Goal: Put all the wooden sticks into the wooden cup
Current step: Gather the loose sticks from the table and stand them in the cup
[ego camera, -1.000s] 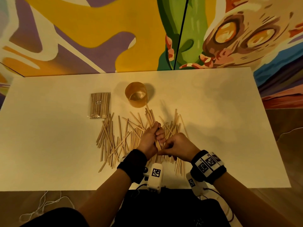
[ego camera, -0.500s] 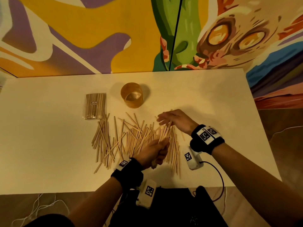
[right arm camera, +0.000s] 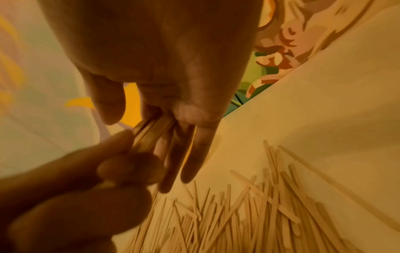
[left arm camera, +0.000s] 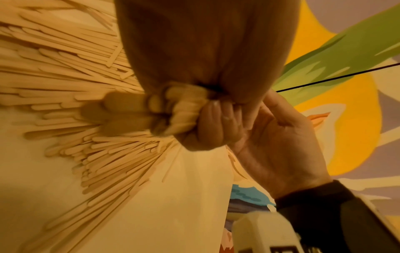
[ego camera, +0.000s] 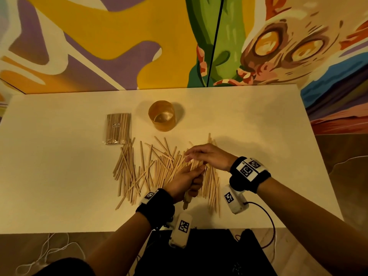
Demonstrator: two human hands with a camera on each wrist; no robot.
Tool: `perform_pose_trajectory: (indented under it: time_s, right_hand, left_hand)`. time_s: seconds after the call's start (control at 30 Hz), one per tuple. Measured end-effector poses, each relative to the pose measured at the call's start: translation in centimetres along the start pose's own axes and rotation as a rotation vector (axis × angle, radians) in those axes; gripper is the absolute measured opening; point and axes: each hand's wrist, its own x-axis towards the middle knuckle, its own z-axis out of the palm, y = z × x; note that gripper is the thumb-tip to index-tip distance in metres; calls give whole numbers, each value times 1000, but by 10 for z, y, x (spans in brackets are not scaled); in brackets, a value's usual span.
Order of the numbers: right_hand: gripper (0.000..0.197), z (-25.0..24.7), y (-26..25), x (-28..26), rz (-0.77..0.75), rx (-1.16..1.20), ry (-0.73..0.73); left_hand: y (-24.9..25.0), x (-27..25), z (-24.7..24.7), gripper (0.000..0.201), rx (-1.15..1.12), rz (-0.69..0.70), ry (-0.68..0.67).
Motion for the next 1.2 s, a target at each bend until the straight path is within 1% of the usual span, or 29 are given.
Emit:
perform_pose_trajectory:
  time_s: [0.03,0.07,0.13,0.2,0.27,0.3,0.37,0.4,0.53,0.63,0.7,0.73,0.8,0.87,0.93,1.07,1.13,1.2]
  right_hand:
    - [29,3,3,0,-13,-42,-13]
    - [28,5,4,1,-21,-71,13]
    - [31,4,3,2,-24,-102,142]
    - [42,5,0,3,-36,-185,231]
    - [52,10,-4,3,-52,-236,205]
    - [53,12,-7,3,-58,-228,177]
    - [49,9,-13,4,-46,-180,150]
    - [48,5,-14,5,-34,-147,156]
    - [49,-5,-14,10,27,16,238]
    - [49,-2,-18,13,37,-33,206]
    - [48,5,-21,14,38,-86,153]
    - [46,8,-22,14,47,-76,138]
    - [38,12,-21,14,82,1,114]
    - [36,14,-20,13,83,41,121]
    - [36,15,-19,14,49,40,184]
    - [35,18,-19,23,-9,134,371]
    - [34,29,-20,28,-53,114,423]
    - [34,41,-19,32,-75,106,452]
  left_hand:
    - [0,-1,1,29,4,-8,7]
    - [1,-1,2,29,10,-13,12]
    - [2,-2,5,32,35,-4,13]
    - [4,-4,8,34,48,5,-2]
    - [6,-4,10,32,-7,-9,-17]
    - [6,-5,10,30,-44,-15,-25]
    - [8,-6,9,25,-99,-4,-47]
    - [9,-7,8,27,-118,8,-58]
    - [4,-10,-3,50,-229,7,-72]
    - [-3,-13,-11,58,-308,6,-81]
    - [-5,-13,-14,61,-288,-8,-39]
    - [-6,-14,-14,62,-273,-17,-15]
    - [-7,-13,-15,65,-259,-33,30]
    - [-8,-14,-18,68,-274,-34,77]
    - [-7,-17,-23,69,-342,-14,125]
    - [-2,-22,-35,60,-529,58,253]
    - [-1,-20,-40,60,-598,107,299]
    - [0,-20,-44,54,-618,128,306]
